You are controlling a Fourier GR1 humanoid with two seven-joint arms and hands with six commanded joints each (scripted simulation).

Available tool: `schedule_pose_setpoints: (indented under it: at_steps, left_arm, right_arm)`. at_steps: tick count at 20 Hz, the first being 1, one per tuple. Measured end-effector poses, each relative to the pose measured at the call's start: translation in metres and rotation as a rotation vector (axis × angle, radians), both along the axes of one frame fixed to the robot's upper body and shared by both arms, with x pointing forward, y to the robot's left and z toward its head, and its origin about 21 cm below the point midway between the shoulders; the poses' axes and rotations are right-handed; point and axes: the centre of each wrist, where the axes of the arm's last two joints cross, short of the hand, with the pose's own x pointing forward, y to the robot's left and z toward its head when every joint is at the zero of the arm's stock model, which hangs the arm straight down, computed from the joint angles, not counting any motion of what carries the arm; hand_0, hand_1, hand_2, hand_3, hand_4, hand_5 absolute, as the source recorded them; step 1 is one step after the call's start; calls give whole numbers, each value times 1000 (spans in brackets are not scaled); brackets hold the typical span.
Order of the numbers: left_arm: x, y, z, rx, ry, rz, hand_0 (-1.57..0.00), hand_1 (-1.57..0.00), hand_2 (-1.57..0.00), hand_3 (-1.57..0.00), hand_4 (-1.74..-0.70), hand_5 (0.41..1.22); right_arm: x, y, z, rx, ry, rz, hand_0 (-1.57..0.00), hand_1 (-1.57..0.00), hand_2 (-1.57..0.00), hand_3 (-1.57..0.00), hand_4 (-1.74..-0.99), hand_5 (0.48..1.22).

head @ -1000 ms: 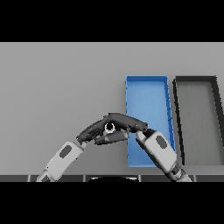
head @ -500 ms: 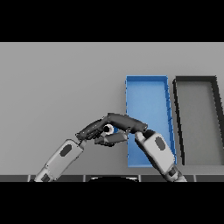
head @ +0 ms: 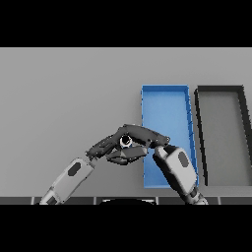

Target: Pick up the blue pipe and place it into the blue bin.

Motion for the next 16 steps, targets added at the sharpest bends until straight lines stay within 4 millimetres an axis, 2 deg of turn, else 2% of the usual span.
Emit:
schedule_pose_setpoints:
  at_steps: [1,4,6,8,9,11,14,16]
  left_arm:
    - [0,-1,1,2,2,-2,-6,-5,-5,-5,-911,534]
    - [-3,-4,-2,7,20,-9,-3,-2,-2,-2,-915,507]
    - [-4,-4,2,5,23,-11,-1,-1,-1,-1,-920,503]
    - [-5,-1,0,17,31,-8,0,0,0,0,-917,503]
    - [-7,1,1,4,23,-9,0,0,0,0,-915,503]
    - [-7,-1,4,9,19,-9,0,0,0,0,-908,502]
    - [-8,4,2,-3,2,-11,1,1,1,1,-906,492]
    - [-4,2,6,-12,9,-13,1,1,1,1,-907,491]
  right_arm:
    - [1,4,11,8,12,-1,-1571,-1571,-1571,-1571,-1581,1221]
    - [7,-6,35,41,80,-7,-1571,-1571,-1571,-1571,-1659,1221]
    - [12,-14,55,64,138,-30,-1571,-1571,-1571,-1571,-1689,1171]
    - [16,-18,90,142,126,-23,-1571,-1571,-1571,-1571,-1707,1141]
    - [21,-27,103,195,119,-28,-1571,-1571,-1571,-1571,-1714,1134]
    - [29,-32,134,236,35,-75,-1571,-1571,-1571,-1571,-1724,1117]
    - [48,-49,161,270,22,-236,-1571,-1571,-1571,-1571,-1732,1117]
    - [67,-63,165,264,29,-367,-1571,-1571,-1571,-1571,-1735,1131]
